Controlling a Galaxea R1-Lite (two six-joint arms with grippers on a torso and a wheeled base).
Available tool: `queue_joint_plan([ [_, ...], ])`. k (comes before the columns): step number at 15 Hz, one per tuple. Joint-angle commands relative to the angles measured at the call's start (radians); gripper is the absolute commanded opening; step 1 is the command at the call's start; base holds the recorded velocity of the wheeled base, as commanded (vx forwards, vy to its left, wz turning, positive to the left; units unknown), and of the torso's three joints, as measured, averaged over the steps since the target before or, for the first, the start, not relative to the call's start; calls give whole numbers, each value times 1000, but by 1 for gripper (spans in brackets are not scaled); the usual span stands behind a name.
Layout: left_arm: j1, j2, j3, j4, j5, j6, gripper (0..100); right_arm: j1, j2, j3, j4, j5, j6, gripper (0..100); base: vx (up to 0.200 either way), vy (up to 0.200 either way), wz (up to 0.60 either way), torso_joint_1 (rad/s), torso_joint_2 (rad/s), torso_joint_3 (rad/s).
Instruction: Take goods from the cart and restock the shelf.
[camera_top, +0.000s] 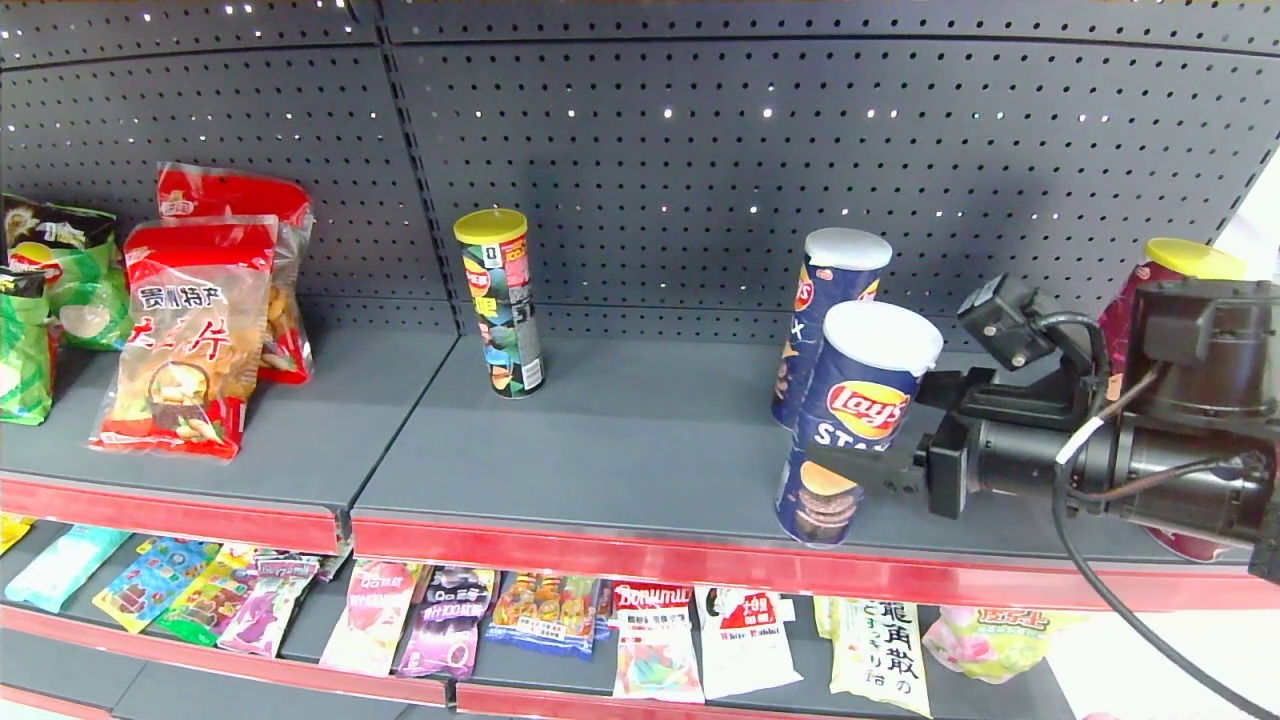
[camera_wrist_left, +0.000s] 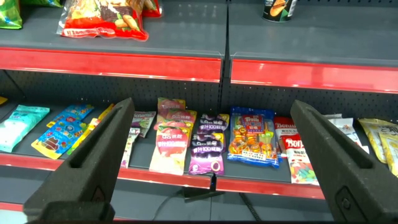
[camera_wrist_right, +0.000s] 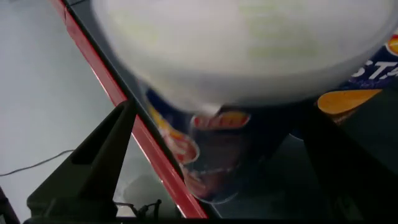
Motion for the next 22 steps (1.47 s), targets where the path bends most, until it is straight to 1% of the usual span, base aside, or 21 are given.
queue_joint_plan([
  [1, 0, 1, 0, 0, 0, 0, 100, -2, -62, 48, -1, 1, 0, 100, 0, 0, 0, 0, 0, 0],
  [2, 0, 1, 0, 0, 0, 0, 100, -2, -71, 57, -1, 1, 0, 100, 0, 0, 0, 0, 0, 0],
  [10, 0, 1, 0, 0, 0, 0, 100, 1, -232, 293, 1, 7, -1, 100, 0, 0, 0, 0, 0, 0],
  [12, 0, 1, 0, 0, 0, 0, 100, 1, -254, 336, 16, 8, 3, 100, 0, 0, 0, 0, 0, 0],
  [13, 0, 1, 0, 0, -1, 0, 100, 0, -252, 339, 58, 4, 22, 100, 0, 0, 0, 0, 0, 0],
  [14, 0, 1, 0, 0, 0, 0, 100, -5, -246, 335, 90, -15, 20, 100, 0, 0, 0, 0, 0, 0],
  [15, 0, 0, 0, 0, 0, 0, 100, -6, -234, 335, 101, -81, 22, 100, 0, 0, 0, 0, 0, 0],
  [16, 0, 1, 0, 0, 0, 0, 100, -6, -226, 335, 101, -114, 23, 100, 0, 0, 0, 0, 0, 0],
  [17, 0, 0, 0, 0, 0, 0, 100, -5, -197, 333, 92, -185, 42, 100, 0, 0, 0, 0, 0, 0],
  [19, 0, 1, 0, 0, 0, 0, 100, -6, -177, 310, 88, -194, 74, 100, 0, 0, 0, 0, 0, 0],
  [21, 0, 1, 0, 0, 0, 0, 100, -6, -122, 281, 55, -274, 117, 100, 0, 0, 0, 0, 0, 0],
  [22, 0, 1, 0, 0, 0, 0, 100, -6, -104, 281, 30, -288, 135, 100, 0, 0, 0, 0, 0, 0],
])
